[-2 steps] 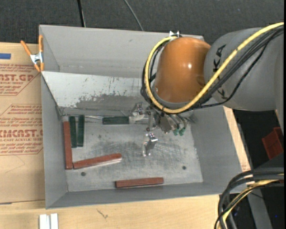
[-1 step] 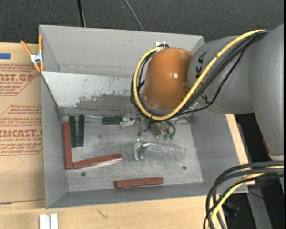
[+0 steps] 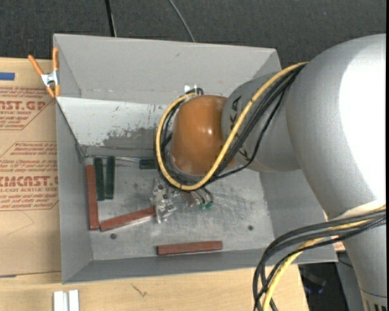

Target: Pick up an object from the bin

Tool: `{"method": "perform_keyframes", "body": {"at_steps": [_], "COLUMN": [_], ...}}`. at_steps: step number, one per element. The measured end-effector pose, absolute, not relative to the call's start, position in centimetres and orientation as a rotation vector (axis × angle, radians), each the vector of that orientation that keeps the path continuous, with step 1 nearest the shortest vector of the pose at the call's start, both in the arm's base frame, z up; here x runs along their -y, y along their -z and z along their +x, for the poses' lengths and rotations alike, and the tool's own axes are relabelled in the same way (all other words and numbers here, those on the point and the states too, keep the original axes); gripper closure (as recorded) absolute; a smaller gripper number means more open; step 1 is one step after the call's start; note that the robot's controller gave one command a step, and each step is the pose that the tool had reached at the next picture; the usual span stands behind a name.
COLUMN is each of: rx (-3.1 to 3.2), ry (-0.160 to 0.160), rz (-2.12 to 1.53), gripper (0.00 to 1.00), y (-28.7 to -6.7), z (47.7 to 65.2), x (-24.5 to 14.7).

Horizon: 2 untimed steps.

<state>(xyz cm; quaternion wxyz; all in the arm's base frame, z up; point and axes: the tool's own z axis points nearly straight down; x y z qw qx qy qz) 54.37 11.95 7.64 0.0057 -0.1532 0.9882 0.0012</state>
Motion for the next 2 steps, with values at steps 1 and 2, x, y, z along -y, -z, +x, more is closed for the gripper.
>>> {"method": "perform_keyframes", "body": {"at_steps": [1,2], "rx": [-3.093,-3.104], "ry": [-0.004,-0.001], "rz": [-0.48,-0.462], "gripper": [1.0,1.0], "y": [-7.6,-21.3], "z": [54.4,54.8], "x": [-12.0,-12.8]}}
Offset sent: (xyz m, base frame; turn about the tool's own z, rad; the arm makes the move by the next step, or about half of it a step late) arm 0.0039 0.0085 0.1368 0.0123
